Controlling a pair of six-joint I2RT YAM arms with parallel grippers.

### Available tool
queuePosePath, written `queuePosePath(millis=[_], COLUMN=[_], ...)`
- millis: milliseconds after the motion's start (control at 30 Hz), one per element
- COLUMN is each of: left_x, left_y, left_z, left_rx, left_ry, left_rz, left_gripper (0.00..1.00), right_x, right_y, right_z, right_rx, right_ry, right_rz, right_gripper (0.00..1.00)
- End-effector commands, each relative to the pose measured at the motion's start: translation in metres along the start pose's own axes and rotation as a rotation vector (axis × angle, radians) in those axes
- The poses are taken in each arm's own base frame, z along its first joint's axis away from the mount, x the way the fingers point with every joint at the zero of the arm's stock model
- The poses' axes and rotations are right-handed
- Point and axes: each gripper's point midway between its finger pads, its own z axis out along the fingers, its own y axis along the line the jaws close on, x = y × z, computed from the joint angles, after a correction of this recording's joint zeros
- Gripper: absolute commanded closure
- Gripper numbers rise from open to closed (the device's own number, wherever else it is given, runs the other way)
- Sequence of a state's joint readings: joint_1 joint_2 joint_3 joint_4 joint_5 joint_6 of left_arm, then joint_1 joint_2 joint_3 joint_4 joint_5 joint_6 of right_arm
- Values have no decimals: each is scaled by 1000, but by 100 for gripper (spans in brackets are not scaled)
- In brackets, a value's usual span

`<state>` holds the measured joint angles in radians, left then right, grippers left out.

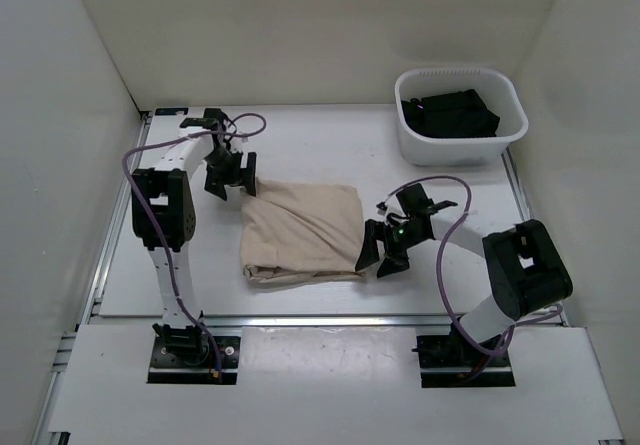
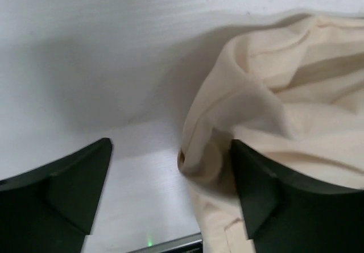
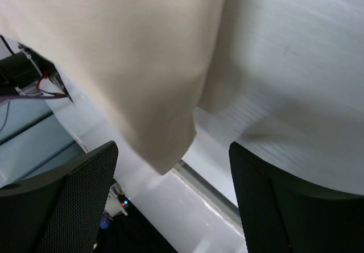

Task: Fold and stack the trousers
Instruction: Fold the trousers

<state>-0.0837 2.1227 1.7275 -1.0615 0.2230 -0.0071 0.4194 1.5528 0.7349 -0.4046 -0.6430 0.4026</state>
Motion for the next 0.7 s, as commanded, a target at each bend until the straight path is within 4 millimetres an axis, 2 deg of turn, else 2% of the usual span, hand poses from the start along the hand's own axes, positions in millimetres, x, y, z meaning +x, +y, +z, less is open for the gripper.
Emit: queuePosePath(millis=[0,33,67,100,167,200,233,267,300,367,433,467,500,533,567,633,667], left_x=[-4,1,5,29,59,90,106,119,146,156,167,169,165,170,167,170,172], left_y=[-4,0,0,-1,-8,-16,-16,-18,-18,-17,-25,-28,-30,-33,-33,-31,-35], left_z=[-67,-79,-105,-101,-109,-93,-89,-87,-74,-62,-55,-54,-50,-44,-43,-36,-33], left_rx=[17,14,18,20,42,59,60,71,81,93,133,152,168,180,180,181,198], left_ry=[-123,-138,-199,-146,-119,-23,16,32,107,119,149,158,138,157,144,169,186], left_rz=[-3,-14,-20,-34,-39,-38,-48,-53,-74,-78,-80,-84,-80,-74,-70,-78,-75], left_gripper=[0,0,0,0,0,0,0,0,0,0,0,0,0,0,0,1,5], right_x=[-16,-27,-38,-60,-88,-105,-126,-141,-152,-181,-202,-206,-213,-218,-219,-227,-229], right_y=[27,29,33,41,44,47,57,44,40,25,16,5,4,-1,-9,-14,-12], right_z=[-27,-36,-42,-50,-53,-53,-59,-49,-46,-37,-30,-18,-16,-13,-3,7,10], right_rx=[-19,-15,-12,-4,8,12,12,59,84,134,160,180,186,195,202,188,166], right_ry=[-15,-54,-85,-146,-207,-245,-291,-297,-310,-347,-391,-382,-394,-401,-388,-403,-403], right_rz=[-100,-99,-111,-118,-66,-66,-77,-19,3,90,132,168,197,211,233,262,270], right_gripper=[16,14,13,13,13,13,13,13,13,13,13,13,13,13,13,19,23])
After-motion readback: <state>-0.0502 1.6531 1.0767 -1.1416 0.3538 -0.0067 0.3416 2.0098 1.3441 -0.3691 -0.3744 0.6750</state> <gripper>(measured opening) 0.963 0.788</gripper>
